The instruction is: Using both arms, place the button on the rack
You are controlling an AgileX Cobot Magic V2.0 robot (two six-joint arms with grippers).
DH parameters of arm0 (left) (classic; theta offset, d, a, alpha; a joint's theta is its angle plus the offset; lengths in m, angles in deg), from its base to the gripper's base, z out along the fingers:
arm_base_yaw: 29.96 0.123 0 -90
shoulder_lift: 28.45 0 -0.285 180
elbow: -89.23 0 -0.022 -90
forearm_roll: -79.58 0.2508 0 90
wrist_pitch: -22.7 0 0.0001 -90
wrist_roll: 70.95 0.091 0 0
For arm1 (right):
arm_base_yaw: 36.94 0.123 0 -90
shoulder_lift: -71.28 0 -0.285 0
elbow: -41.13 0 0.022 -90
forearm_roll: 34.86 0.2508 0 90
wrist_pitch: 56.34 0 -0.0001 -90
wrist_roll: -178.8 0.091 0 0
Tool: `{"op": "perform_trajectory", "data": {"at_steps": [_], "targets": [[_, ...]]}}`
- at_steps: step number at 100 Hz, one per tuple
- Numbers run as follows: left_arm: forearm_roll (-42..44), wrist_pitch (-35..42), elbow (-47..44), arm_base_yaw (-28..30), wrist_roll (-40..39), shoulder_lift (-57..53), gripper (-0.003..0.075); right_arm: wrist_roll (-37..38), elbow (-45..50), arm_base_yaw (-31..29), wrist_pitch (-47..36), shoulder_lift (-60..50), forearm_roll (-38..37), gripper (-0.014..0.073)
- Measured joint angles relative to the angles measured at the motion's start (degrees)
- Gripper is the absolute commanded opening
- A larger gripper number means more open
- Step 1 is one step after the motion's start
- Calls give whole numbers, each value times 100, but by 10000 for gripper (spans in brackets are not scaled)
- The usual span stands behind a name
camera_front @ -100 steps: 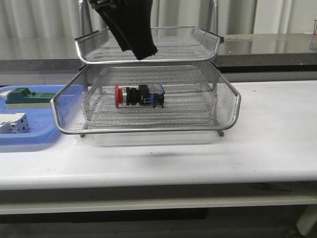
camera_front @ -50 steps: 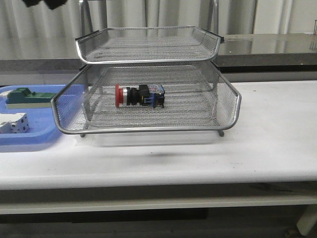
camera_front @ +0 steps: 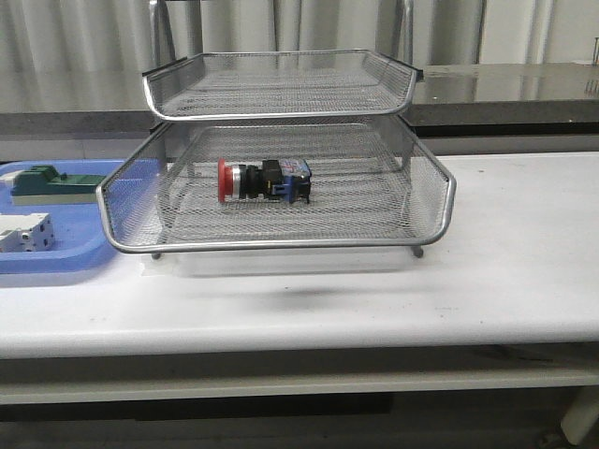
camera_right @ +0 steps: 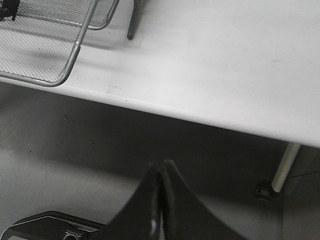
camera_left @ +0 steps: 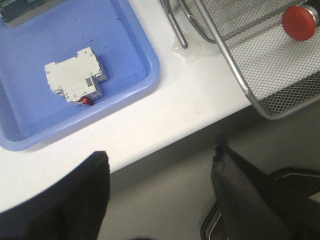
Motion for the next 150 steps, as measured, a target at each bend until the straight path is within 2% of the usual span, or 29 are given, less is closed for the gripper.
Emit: {"op": "perform_trajectory", "data": {"at_steps": [46,75,106,126,136,150], "targets": [[-10,2704,-2974,0,-426,-3073,423,0,0,0,0,0,0,-57],[-20,4152,-4301,0,-451,-4503,423,0,0,0,0,0,0,-57],[-41,5606,-5033,0,-451,-4721,423,0,0,0,0,0,0,-57],[-40,5832,-5084,0,-451,-4721,420,0,0,0,0,0,0,-57],[-40,5855,-5087,0,-453,-4721,386,0,0,0,0,0,0,-57],[-40,5866,-5087,0,-463,-4721,283,0,0,0,0,0,0,-57]]}}
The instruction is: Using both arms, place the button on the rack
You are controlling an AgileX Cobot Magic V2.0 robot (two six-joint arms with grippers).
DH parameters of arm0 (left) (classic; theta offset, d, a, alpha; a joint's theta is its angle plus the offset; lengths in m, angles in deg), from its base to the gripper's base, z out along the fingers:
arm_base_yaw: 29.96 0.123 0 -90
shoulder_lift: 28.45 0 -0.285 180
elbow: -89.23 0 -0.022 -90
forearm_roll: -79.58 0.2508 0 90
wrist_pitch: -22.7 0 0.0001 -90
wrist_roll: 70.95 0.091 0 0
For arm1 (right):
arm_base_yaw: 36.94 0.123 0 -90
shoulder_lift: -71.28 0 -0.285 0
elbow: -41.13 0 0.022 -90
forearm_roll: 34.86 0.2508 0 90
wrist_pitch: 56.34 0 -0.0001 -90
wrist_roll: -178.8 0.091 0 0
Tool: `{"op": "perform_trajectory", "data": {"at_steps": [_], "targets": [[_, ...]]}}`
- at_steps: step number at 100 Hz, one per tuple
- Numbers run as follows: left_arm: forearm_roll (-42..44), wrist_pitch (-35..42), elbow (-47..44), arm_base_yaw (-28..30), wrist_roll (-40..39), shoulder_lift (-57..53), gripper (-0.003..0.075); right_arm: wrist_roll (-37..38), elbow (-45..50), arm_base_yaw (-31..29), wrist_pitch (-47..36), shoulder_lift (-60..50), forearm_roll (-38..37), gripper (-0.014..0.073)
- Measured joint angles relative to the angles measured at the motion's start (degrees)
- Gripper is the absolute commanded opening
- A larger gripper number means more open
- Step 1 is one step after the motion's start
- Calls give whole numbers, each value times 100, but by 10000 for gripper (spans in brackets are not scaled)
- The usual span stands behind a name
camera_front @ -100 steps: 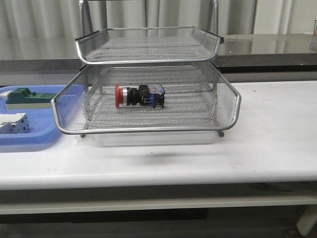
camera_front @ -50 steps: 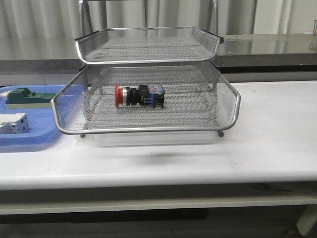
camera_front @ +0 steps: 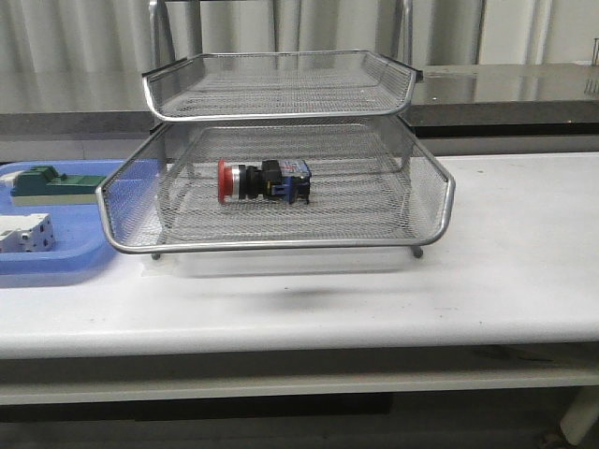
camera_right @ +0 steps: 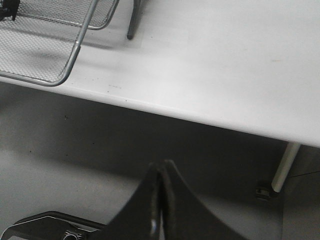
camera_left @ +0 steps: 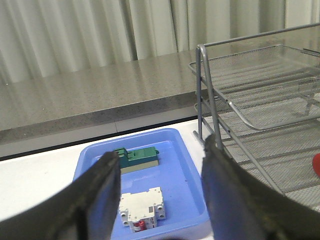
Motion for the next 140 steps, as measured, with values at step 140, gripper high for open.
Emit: {"op": "perform_trajectory", "data": {"at_steps": [140], "targets": [[0,0,0,0,0,0,4,-21,0,261,-261,980,1206,-57]]}}
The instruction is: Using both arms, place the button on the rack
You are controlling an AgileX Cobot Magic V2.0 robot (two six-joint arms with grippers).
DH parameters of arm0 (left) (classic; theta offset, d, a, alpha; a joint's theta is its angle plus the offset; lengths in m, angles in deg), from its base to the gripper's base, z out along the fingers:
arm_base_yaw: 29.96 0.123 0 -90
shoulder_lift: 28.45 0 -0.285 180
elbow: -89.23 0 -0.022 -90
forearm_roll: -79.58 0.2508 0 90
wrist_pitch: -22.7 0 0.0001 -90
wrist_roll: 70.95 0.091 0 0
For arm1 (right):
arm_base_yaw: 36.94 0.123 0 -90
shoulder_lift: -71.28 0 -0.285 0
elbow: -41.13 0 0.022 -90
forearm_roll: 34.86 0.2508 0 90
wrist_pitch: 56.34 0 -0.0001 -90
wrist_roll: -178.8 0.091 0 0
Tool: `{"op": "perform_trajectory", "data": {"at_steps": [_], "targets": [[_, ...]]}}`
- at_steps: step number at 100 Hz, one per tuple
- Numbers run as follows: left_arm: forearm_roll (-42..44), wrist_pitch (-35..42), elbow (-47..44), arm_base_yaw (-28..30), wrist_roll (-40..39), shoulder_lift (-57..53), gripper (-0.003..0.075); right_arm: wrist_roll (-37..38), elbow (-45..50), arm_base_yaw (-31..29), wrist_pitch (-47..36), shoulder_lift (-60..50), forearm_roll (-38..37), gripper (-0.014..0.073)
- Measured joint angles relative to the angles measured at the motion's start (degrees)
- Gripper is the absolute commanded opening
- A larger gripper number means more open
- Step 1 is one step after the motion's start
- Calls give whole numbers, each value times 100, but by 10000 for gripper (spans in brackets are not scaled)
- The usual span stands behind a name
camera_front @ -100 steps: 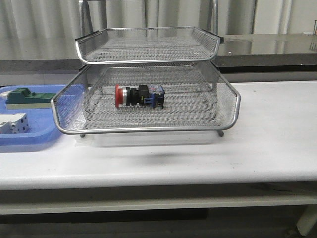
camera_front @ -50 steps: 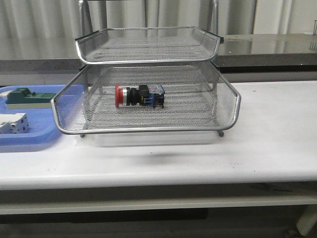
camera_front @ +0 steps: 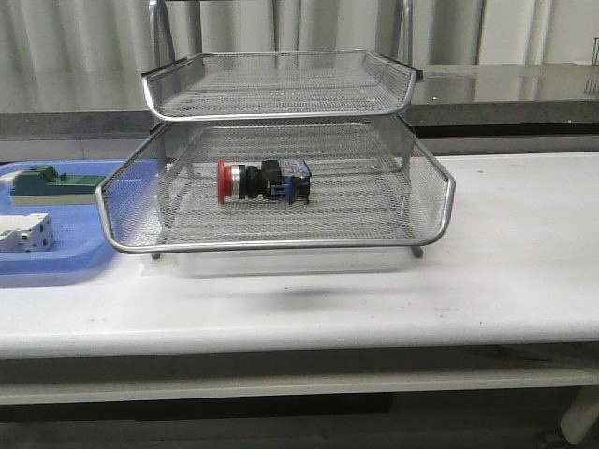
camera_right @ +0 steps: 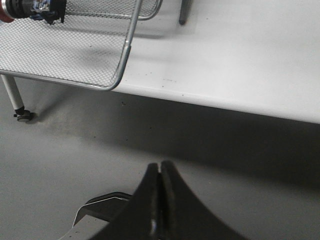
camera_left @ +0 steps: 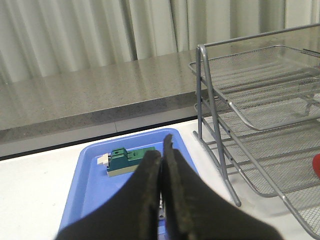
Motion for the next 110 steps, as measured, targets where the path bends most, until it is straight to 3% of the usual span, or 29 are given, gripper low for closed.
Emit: {"op": "perform_trajectory", "data": {"at_steps": [51,110], "targets": [[0,0,0,0,-2,0,4,-13,0,1921,-1392,1987,124,-57],[0,0,0,0,-2,0,4,0,-25,3069,-2907,3420,514,-57]]}}
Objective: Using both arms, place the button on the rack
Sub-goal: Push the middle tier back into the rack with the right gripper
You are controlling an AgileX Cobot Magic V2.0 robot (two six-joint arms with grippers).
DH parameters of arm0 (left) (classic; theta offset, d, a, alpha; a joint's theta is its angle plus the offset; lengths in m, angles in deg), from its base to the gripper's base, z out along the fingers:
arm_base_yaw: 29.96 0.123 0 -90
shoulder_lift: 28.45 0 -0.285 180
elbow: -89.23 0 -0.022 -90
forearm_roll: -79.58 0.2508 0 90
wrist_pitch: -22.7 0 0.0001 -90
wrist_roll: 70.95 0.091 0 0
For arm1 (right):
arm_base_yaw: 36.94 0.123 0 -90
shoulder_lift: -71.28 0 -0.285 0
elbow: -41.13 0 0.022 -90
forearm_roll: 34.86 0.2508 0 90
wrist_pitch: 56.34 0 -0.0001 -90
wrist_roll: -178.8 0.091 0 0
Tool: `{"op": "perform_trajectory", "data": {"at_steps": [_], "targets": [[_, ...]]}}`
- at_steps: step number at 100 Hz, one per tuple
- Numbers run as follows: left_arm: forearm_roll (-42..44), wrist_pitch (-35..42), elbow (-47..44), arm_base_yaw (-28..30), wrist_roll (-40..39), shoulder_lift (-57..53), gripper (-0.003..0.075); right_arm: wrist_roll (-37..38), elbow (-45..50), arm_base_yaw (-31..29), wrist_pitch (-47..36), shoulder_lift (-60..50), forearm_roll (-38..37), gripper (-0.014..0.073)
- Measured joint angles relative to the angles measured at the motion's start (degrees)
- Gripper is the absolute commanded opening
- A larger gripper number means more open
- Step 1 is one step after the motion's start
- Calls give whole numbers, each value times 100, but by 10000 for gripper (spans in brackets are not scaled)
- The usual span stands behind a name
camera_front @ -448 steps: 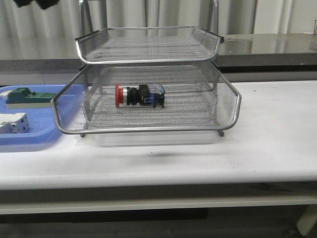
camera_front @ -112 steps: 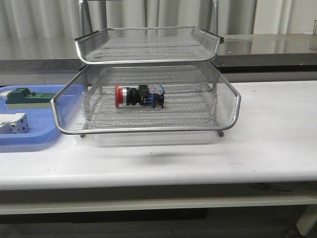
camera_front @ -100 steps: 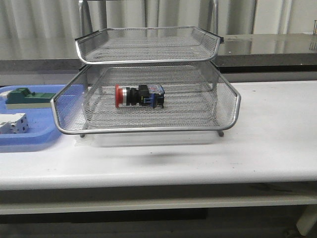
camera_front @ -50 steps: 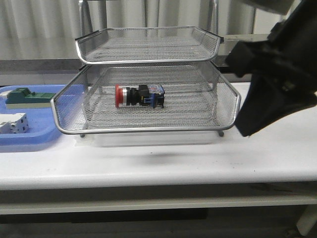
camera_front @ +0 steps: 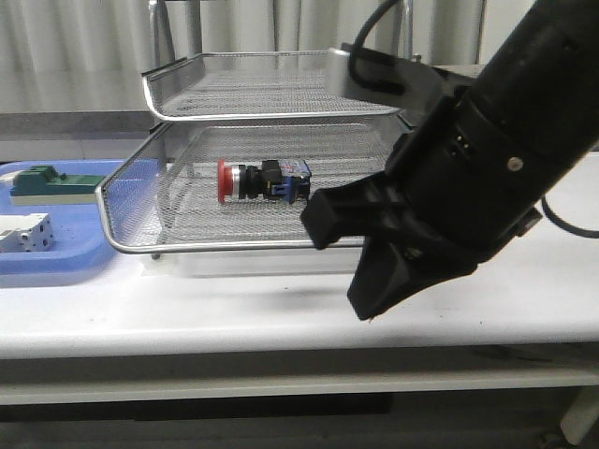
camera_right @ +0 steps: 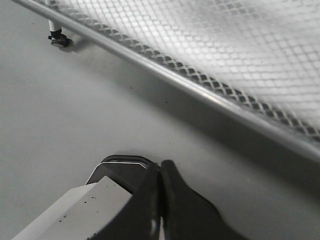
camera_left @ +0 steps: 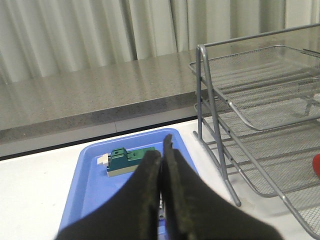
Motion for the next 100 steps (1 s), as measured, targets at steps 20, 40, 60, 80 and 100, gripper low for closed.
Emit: {"op": "perform_trajectory", "data": {"at_steps": [20,40,60,80,100], "targets": [[0,0,0,0,0,0,4,0,-12,182,-252,246,76,-57],[0,0,0,0,0,0,4,0,-89,204,-391,443,90,-57],[0,0,0,0,0,0,4,-10,-123,204,-785,482,103,-57],[0,0,0,0,0,0,4,-10,-123,204,-1078,482,117,-57],[0,0,0,0,0,0,4,-10,-123,170,-1180,486,121,-57]]}}
